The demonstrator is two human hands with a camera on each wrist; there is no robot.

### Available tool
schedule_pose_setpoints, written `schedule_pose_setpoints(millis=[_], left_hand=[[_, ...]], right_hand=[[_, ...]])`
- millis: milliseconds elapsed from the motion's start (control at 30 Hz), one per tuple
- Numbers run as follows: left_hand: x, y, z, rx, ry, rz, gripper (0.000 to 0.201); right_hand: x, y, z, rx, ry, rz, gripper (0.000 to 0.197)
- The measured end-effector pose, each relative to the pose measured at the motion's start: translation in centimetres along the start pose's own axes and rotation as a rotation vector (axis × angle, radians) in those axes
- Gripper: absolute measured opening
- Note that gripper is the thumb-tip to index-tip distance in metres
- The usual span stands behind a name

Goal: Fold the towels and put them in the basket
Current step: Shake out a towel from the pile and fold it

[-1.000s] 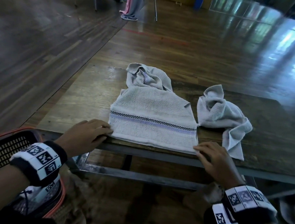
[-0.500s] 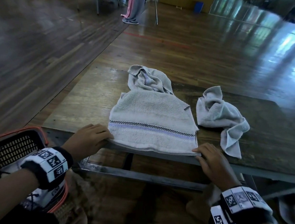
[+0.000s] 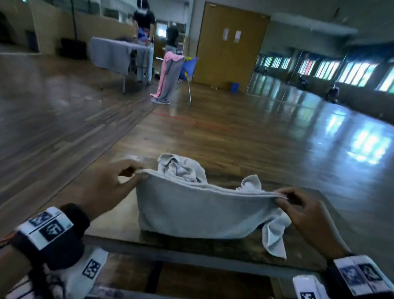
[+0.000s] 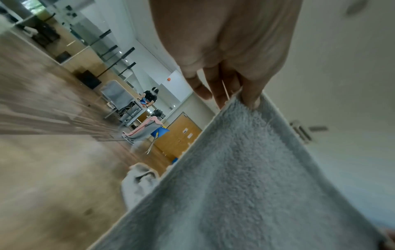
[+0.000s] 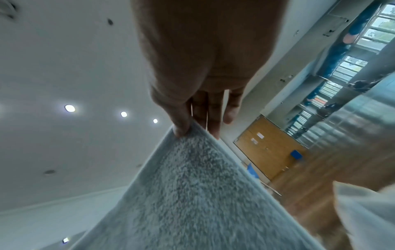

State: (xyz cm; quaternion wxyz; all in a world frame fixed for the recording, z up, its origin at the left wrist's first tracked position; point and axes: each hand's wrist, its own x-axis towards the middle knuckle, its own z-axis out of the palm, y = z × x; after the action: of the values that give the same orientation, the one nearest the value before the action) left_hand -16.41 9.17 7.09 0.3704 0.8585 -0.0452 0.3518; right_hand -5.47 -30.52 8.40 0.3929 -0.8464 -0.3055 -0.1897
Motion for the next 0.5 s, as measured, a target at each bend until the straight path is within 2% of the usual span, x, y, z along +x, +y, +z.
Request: schedule_pose_setpoints(millis=[133,200,300,433,500], left_hand=[[5.5,4.8,-4.1,-0.160,0.061,-0.087,0.014],[7.3,7.2,-6.0,-0.263,0.030,-0.064,0.030],[9.2,10.1,-8.0,-0.385,-0.017,-0.077,0.040],[10.2,11.6,-9.3,-0.499,-0.152,-0.177,0.035],[10.1,11.3,-9.6,-0.441,-0.195,-0.157,0.037]], right_hand=[[4.7,-4.7,-4.8,0.040,0.113,-0.047,0.023],[6.1,-6.9,-6.6,0.040,0.116,-0.078,0.016],[7.4,-9.2,-8.6,0.029,0.122,-0.095,0.015],[7.6,-10.2,-9.8,0.066,0.130,-0.081,0.020],[7.2,-10.2,-9.9,0.106,0.106,-0.057,0.020]])
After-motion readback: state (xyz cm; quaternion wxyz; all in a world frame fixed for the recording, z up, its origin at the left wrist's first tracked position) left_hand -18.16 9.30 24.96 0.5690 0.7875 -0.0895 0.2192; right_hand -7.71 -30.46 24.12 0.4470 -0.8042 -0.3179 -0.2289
